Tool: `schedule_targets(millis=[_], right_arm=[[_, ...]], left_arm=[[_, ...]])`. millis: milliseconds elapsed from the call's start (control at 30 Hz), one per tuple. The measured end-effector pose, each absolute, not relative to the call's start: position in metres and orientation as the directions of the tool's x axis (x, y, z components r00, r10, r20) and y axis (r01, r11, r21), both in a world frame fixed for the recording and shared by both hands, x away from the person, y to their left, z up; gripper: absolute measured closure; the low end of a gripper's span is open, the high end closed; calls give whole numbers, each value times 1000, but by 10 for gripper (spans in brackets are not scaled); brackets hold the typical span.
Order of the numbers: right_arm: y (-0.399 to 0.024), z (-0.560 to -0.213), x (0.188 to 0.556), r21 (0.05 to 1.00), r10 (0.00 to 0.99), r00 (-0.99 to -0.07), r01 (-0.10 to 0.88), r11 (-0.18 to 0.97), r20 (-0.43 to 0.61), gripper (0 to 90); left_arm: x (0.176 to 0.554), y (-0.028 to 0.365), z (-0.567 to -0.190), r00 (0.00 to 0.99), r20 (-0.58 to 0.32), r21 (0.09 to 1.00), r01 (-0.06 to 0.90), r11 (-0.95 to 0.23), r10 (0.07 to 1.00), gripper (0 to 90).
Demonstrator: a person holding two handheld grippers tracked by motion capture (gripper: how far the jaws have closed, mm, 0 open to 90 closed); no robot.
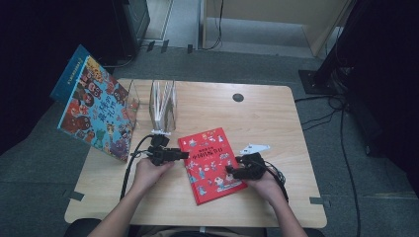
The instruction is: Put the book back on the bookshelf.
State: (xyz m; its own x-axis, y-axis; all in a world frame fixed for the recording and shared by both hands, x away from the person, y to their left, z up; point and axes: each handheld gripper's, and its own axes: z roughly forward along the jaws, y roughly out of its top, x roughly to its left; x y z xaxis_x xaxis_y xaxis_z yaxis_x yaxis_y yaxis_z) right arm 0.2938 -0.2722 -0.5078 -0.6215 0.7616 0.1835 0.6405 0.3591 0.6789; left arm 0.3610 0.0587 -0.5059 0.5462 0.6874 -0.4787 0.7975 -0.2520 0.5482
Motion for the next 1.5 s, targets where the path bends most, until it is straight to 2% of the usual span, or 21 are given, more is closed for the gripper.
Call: schedule_targets(millis=[567,1033,1333,1500], right_arm=[[-271,-507,283,674,771,-610,649,354,182,387],[-267,-507,275,675,767,-616,644,360,178,386],[-268,-506,277,668,762,-620,648,365,186,421],[-270,-504,279,652,783,-589,676,342,200,435]], left_arm=[[372,53,-506,549,-485,551,796,-251,681,483],[376,48,-506,567,-451,567,778,-269,689,484],[377,48,-504,572,-432,563,775,-287,697,477],[370,52,-499,567,-447,548,785,-290,692,475]])
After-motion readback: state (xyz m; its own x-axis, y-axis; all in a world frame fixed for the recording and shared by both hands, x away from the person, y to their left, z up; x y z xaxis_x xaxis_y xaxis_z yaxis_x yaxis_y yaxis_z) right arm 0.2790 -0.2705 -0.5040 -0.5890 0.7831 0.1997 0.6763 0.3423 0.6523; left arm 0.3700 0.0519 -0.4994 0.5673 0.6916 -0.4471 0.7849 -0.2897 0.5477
